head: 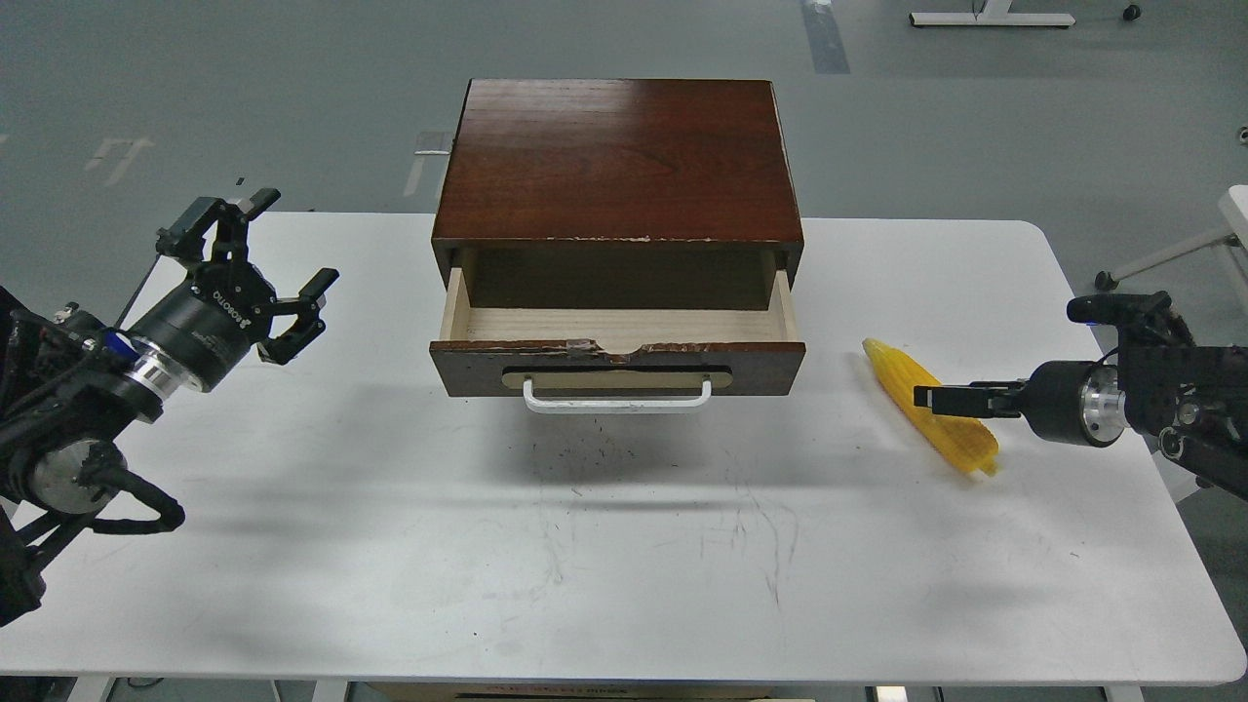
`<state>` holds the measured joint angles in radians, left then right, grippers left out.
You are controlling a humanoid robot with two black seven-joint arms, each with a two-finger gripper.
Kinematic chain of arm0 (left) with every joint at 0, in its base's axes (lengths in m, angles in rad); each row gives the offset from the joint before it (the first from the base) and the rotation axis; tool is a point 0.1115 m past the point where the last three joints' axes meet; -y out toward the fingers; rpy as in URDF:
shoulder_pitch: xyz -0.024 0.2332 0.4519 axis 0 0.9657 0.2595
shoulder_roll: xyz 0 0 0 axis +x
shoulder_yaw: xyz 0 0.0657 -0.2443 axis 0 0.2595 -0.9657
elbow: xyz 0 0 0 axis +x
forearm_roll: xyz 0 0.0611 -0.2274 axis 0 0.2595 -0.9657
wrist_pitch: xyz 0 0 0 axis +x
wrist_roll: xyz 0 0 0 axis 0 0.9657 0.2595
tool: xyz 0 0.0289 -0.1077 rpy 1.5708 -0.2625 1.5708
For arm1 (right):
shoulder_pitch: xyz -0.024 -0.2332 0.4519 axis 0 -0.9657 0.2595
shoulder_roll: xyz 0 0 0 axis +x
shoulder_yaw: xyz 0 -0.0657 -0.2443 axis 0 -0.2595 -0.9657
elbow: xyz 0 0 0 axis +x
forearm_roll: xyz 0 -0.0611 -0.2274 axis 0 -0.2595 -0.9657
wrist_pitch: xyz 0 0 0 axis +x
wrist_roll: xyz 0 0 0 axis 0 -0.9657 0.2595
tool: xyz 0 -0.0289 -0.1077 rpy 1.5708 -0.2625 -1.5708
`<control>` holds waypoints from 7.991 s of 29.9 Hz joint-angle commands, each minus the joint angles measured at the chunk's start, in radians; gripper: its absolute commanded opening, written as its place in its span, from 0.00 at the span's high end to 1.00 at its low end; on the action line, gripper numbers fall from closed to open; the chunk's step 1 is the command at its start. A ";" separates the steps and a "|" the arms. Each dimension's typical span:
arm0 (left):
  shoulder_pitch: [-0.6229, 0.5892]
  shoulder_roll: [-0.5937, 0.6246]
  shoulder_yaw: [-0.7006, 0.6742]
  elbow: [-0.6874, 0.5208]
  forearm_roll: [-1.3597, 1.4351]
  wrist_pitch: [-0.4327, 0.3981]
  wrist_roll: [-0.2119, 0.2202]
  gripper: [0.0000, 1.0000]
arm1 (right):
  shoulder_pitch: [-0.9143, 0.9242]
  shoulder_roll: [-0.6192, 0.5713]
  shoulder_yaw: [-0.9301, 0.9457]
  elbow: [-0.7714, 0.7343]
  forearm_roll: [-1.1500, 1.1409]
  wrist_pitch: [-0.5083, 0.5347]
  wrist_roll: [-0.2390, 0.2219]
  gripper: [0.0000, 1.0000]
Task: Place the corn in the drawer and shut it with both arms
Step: 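Reach the right gripper to the yellow corn cob and grasp it, then lift the corn with the right gripper and carry it over the drawer, then lower the corn into the open drawer and release it, then withdraw the right gripper from the drawer back to its side, then bring the left gripper down in front of the drawer handle, then push the drawer front with the left gripper toward the box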
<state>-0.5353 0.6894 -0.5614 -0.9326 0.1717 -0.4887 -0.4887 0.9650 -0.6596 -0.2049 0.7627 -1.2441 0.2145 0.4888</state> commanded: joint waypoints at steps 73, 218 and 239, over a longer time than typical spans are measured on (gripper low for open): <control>0.001 0.036 -0.015 -0.005 -0.001 0.000 0.000 0.00 | 0.752 0.456 -0.456 0.244 -0.270 -0.225 0.000 0.28; -0.002 -0.169 0.047 -0.299 1.032 0.134 0.000 1.00 | -0.351 0.106 0.562 0.152 1.154 -0.147 0.000 0.01; -0.077 -0.271 0.046 -0.112 1.032 0.214 0.000 1.00 | -0.373 0.104 0.573 0.153 1.154 -0.147 0.000 0.01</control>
<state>-0.6035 0.4313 -0.5141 -1.0602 1.2046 -0.2880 -0.4888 0.5942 -0.5538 0.3655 0.9159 -0.0905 0.0675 0.4888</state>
